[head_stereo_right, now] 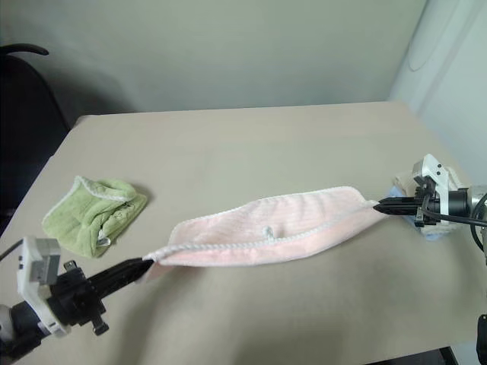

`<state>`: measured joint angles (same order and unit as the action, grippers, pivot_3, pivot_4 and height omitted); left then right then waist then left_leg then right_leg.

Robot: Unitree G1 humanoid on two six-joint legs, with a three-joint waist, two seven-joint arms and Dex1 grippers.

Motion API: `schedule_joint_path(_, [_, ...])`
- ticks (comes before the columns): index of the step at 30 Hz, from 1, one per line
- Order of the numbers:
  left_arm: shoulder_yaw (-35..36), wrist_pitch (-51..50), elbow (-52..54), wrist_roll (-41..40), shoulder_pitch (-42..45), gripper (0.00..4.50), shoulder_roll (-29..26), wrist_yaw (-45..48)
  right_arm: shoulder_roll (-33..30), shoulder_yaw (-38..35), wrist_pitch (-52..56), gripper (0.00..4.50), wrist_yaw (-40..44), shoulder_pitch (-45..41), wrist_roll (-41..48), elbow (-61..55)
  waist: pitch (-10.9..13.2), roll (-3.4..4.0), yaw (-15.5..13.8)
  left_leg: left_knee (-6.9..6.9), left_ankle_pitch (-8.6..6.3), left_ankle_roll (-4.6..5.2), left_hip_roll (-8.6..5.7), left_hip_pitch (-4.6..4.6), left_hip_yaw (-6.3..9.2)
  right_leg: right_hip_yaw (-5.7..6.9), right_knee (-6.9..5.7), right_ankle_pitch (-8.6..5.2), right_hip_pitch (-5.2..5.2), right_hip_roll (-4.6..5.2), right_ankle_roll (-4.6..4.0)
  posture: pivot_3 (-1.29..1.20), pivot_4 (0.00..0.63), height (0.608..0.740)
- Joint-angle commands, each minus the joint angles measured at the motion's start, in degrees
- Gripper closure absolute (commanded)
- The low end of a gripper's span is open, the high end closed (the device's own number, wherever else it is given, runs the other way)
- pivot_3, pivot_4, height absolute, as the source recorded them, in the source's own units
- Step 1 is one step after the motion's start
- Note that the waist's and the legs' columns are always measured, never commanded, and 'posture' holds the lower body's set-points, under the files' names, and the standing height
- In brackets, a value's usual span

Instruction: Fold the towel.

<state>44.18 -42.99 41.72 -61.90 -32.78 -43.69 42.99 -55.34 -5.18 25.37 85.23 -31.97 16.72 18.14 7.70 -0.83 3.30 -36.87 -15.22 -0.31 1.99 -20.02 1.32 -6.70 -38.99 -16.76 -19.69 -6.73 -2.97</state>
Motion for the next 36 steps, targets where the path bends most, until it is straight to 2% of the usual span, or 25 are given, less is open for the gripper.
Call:
schedule_joint_path(1, [-1.8, 1.72, 0.2, 3.02, 0.86, 4.5, -0.37, 0.05, 0.81, 0.75, -2.26, 4.47, -2.47, -2.73, -0.83, 1.3, 0.0, 0.02, -0.49, -0.03, -0.03, -0.03, 0.0, -0.03, 0.0, 0.0, 0.0, 0.03, -0.02, 0.0, -0.05, 0.0, 0.15, 0.74])
schedule_joint_path(4, [-3.36, 2.2, -4.08, 4.27, 6.09, 4.5, 0.41, -3.21, 2.5, 2.44, -5.06, 4.47, -5.88, -6.54, -3.46, 6.41, 0.01, 0.03, -0.82, -0.04, -0.26, 0.31, 0.0, -0.02, 0.02, 0.0, -0.06, 0.11, -0.06, 0.0, -0.18, 0.0, 0.15, 0.74])
schedule_joint_path(11, [-5.3, 1.47, -14.56, 4.15, 19.47, 4.5, 0.18, -7.6, 8.01, 4.89, -14.34, 4.47, -15.23, -19.17, -9.65, 24.77, 0.01, 0.06, -0.84, -0.02, -0.26, 0.3, 0.03, 0.01, 0.07, 0.08, -0.16, 0.27, -0.14, 0.01, -0.41, 0.0, 0.15, 0.74])
schedule_joint_path(18, [-16.07, 2.71, -21.92, 13.61, 28.22, 4.5, -0.67, -8.26, 13.65, 7.37, -23.64, 4.47, -24.37, -27.3, -15.89, 40.78, 0.01, 0.07, -0.75, 0.34, -0.22, 0.23, 0.03, -0.18, 0.08, 0.05, -0.14, 0.27, -0.57, 0.04, -0.41, 0.0, 0.15, 0.74])
schedule_joint_path(24, [-22.7, 5.14, -28.21, 21.03, 33.54, 4.5, 0.14, -8.17, 15.98, 9.25, -27.41, 4.47, -27.36, -29.13, -19.76, 47.85, 0.01, 0.07, -0.73, 0.55, -0.08, -0.01, 0.03, -0.52, 0.08, 0.05, -0.33, 0.28, -1.09, 0.04, -0.42, 0.0, 0.15, 0.74])
schedule_joint_path(35, [-27.67, 7.32, -36.7, 27.78, 41.67, 4.5, 3.68, -8.38, 17.62, 9.09, -29.09, 4.47, -32.27, -29.38, -22.17, 51.61, 0.01, 0.07, -0.41, 0.36, -0.06, -0.04, 0.03, -0.81, 0.08, 0.04, -0.55, 0.28, -1.37, 0.05, -0.42, 0.0, 0.15, 0.74])
schedule_joint_path(36, [-28.04, 7.69, -37.14, 28.43, 42.09, 4.27, 4.03, -8.33, 17.72, 8.99, -29.0, 4.27, -32.41, -29.36, -22.08, 51.69, 0.01, 0.07, -0.39, 0.36, -0.06, -0.04, 0.03, -0.81, 0.08, 0.04, -0.56, 0.28, -1.39, 0.05, -0.42, 0.0, 0.15, 0.74])
